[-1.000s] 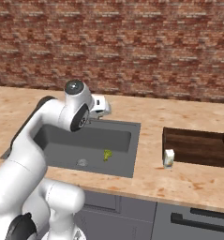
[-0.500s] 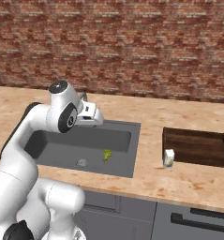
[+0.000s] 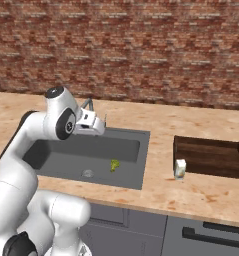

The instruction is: Pick up all produce items and place them in the sink. Turn on the sink faucet to wash them. Then turn the sink off and put them in the tray.

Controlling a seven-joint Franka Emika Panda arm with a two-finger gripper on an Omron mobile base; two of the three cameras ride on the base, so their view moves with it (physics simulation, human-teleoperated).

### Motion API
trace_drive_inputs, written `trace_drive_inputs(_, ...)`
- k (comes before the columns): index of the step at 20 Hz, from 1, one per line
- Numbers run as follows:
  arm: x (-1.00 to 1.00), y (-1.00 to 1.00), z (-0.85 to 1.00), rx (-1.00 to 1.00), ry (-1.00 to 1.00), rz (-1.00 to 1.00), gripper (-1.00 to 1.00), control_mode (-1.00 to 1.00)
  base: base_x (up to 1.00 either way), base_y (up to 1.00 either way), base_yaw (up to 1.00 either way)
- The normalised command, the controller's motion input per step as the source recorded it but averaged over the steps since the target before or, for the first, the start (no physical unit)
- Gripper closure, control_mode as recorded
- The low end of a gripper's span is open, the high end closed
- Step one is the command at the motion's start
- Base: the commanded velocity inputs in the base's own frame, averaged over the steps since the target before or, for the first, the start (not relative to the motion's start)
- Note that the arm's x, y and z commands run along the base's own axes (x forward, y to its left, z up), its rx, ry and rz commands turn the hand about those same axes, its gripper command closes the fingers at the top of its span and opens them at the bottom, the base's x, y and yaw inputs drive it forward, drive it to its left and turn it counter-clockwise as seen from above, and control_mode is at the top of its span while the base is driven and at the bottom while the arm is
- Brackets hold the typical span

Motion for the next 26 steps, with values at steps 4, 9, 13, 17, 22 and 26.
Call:
trace_drive_inputs(4,0.0,0.02,-0.2,0.0,0.0,0.0,-1.0,-1.0,0.0,0.0,0.0)
trace_drive_inputs(9,0.0,0.0,-0.31,0.01,0.0,0.0,-1.0,-1.0,0.0,0.0,0.0)
trace_drive_inputs(13,0.01,0.0,-0.24,0.03,0.0,0.0,-1.0,-1.0,0.0,0.0,0.0)
trace_drive_inputs(17,0.09,0.0,-0.1,0.08,0.0,0.0,-1.0,-1.0,0.0,0.0,0.0)
trace_drive_inputs(22,0.12,0.0,-0.15,0.04,0.0,0.0,-1.0,-1.0,0.0,0.0,0.0)
trace_drive_inputs(26,0.14,0.0,-0.15,0.0,0.0,0.0,-1.0,-1.0,0.0,0.0,0.0)
